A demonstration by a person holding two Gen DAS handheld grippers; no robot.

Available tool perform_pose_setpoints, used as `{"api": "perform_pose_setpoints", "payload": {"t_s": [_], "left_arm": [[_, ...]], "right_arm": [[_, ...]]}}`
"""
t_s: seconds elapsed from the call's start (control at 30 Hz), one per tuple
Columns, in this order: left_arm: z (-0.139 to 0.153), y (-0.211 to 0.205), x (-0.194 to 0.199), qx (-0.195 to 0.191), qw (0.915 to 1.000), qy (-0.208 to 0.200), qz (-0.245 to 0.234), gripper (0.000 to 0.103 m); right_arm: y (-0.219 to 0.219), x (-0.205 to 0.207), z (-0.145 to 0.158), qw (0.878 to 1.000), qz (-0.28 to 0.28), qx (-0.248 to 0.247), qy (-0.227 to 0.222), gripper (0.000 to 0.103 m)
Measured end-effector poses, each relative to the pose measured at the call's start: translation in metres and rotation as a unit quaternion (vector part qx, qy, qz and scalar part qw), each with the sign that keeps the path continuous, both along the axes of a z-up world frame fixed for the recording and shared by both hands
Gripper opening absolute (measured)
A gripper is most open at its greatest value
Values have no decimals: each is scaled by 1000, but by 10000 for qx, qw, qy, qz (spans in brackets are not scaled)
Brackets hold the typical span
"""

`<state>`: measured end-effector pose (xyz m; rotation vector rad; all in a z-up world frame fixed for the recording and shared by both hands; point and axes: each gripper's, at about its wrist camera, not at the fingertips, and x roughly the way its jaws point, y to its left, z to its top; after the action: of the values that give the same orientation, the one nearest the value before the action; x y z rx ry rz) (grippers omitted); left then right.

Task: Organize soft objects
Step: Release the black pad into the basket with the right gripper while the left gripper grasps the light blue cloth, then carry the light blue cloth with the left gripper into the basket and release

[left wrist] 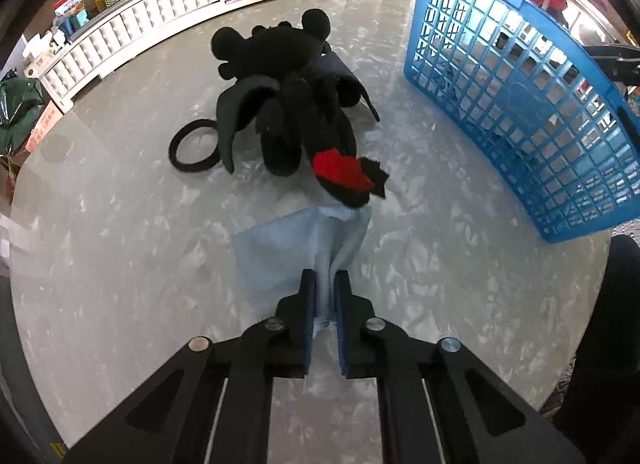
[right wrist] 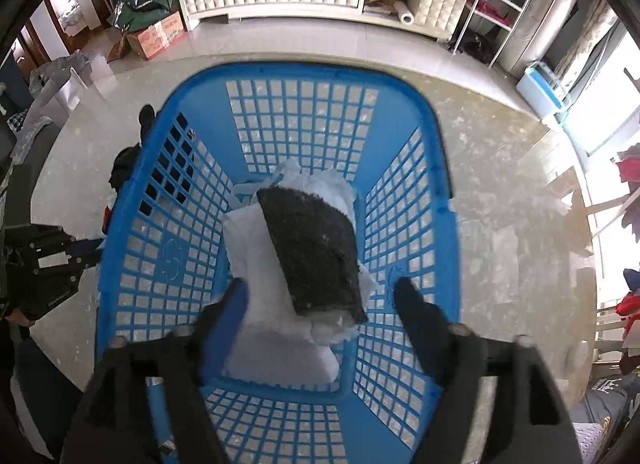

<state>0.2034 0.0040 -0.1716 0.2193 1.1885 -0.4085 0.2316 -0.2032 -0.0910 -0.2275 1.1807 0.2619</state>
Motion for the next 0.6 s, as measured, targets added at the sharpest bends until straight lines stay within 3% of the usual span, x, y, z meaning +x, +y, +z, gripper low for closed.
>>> {"api": "perform_pose_setpoints", "payload": {"t_s": [0.2, 0.37, 0.6], "left_arm": [[15, 9, -19, 8, 10000, -91, 38, 8], [41, 10, -40, 1, 9996, -271, 65, 8], [95, 16, -61, -125, 9980, -612, 93, 8]], "right_arm": [[-3, -19, 19, 9999, -1, 42, -165, 96], [-6, -38, 32, 9994, -8, 79, -323, 103], [-27, -59, 38, 9990, -191, 181, -354, 103]]}}
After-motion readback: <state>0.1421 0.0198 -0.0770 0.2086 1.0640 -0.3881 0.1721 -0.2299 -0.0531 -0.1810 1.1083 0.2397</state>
